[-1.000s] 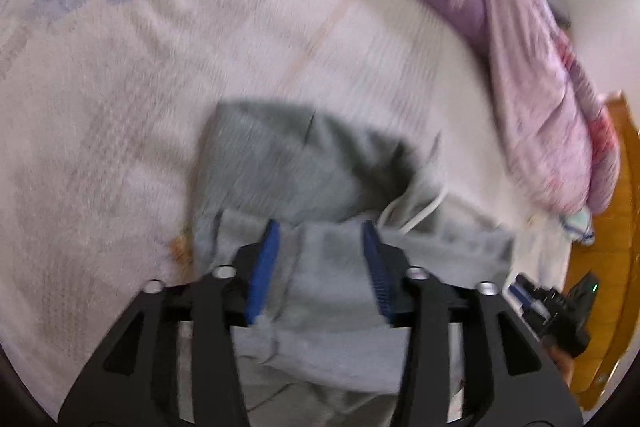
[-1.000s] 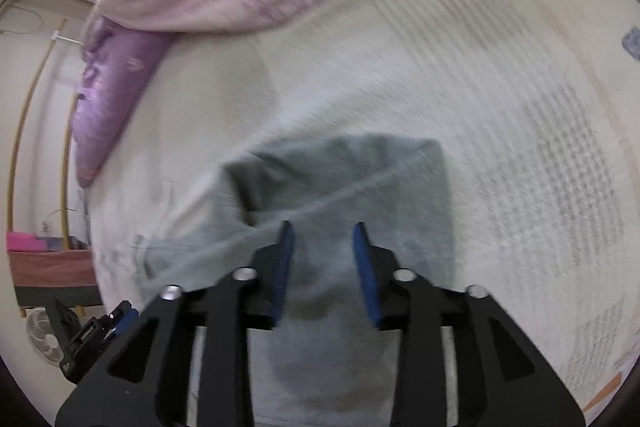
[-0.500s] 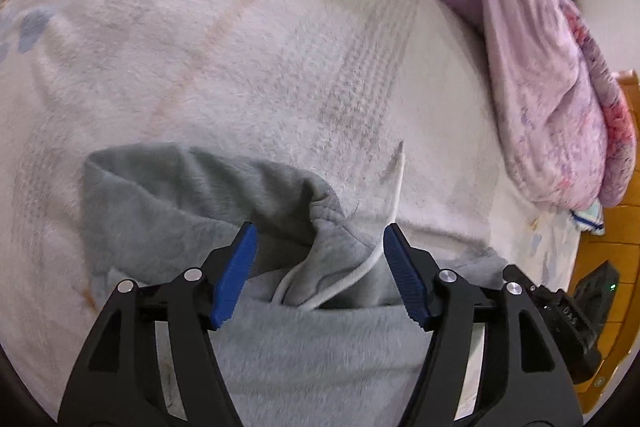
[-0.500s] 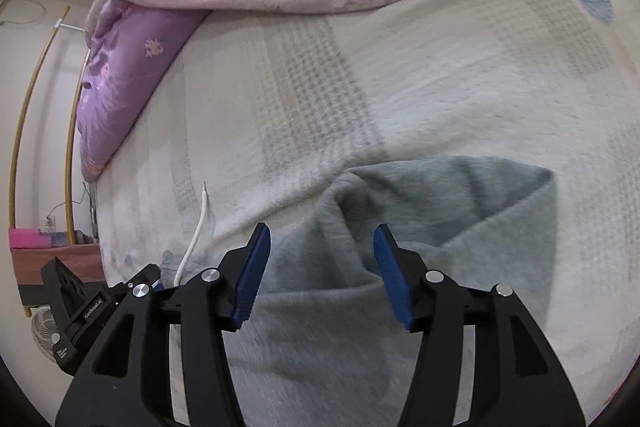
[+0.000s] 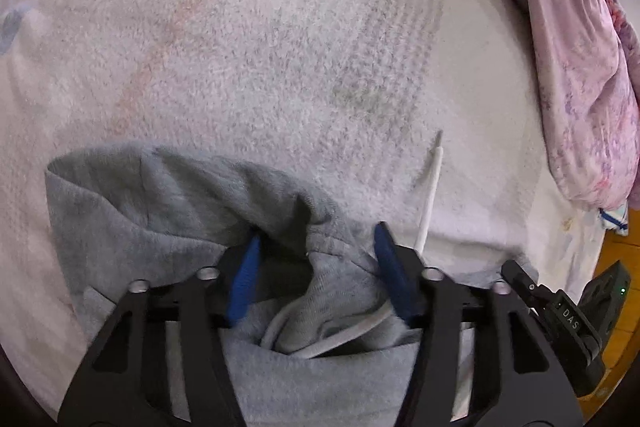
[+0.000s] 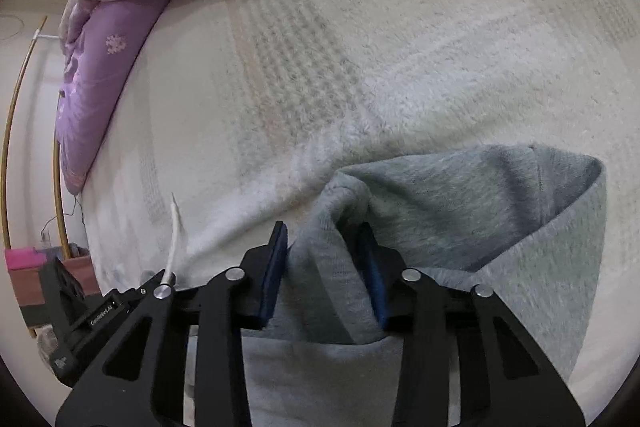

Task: Fold large clothes

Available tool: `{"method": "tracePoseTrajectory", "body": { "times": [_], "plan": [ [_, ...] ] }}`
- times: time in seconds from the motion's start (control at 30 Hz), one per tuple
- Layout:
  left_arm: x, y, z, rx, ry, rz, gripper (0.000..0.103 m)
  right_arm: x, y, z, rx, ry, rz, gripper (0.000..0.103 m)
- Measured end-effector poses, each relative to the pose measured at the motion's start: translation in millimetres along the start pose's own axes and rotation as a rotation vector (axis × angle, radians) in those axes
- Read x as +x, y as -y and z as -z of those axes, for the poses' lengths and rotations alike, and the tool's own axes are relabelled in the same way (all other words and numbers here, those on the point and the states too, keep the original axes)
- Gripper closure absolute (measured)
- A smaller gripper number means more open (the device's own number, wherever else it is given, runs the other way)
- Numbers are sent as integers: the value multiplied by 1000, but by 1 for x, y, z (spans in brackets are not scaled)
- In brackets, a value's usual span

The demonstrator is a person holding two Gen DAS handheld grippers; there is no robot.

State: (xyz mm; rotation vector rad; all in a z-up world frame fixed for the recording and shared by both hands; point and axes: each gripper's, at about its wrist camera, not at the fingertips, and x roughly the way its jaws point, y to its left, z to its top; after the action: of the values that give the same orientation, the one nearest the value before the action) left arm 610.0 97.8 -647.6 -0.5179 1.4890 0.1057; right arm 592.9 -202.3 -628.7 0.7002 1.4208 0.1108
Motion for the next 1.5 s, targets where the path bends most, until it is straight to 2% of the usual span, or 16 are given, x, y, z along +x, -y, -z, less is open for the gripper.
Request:
{"method": "tracePoseTrajectory", "body": {
  "times": [0.03,0.1,0.13,0.3,0.4,0.5,0.9,1.03,1.2,1.4,1.5],
  "plan": [
    [-1,-1,1,5,19,1,79,0,2,2,-16,7,-5,77],
    [-8,-2,5,27,42,6,89,-4,2,4,-30,17,-11,81],
    [-13,-1,7,36,60,15,90,-9,0,7,-46,30,-17,83],
    [-47,2,25,63,125,58,91,-38,-10,21,-104,82,-40,86],
    [-78,1,44,75,166,96,91,-63,-13,36,-117,112,-80,86],
    [-101,2,64,93,195,115,91,-89,-15,55,-129,133,-123,91],
    [-185,-23,201,74,273,150,91,-174,-13,171,-254,171,-118,92],
    [-194,-39,241,82,278,163,91,-191,-4,215,-245,201,-101,92],
    [-187,-64,295,106,253,156,91,-193,24,281,-153,220,-84,92],
    [-147,-103,362,112,149,113,91,-164,73,349,1,166,-26,92],
    [-125,-116,388,113,98,83,91,-147,94,370,83,134,-13,92]
  ]
}}
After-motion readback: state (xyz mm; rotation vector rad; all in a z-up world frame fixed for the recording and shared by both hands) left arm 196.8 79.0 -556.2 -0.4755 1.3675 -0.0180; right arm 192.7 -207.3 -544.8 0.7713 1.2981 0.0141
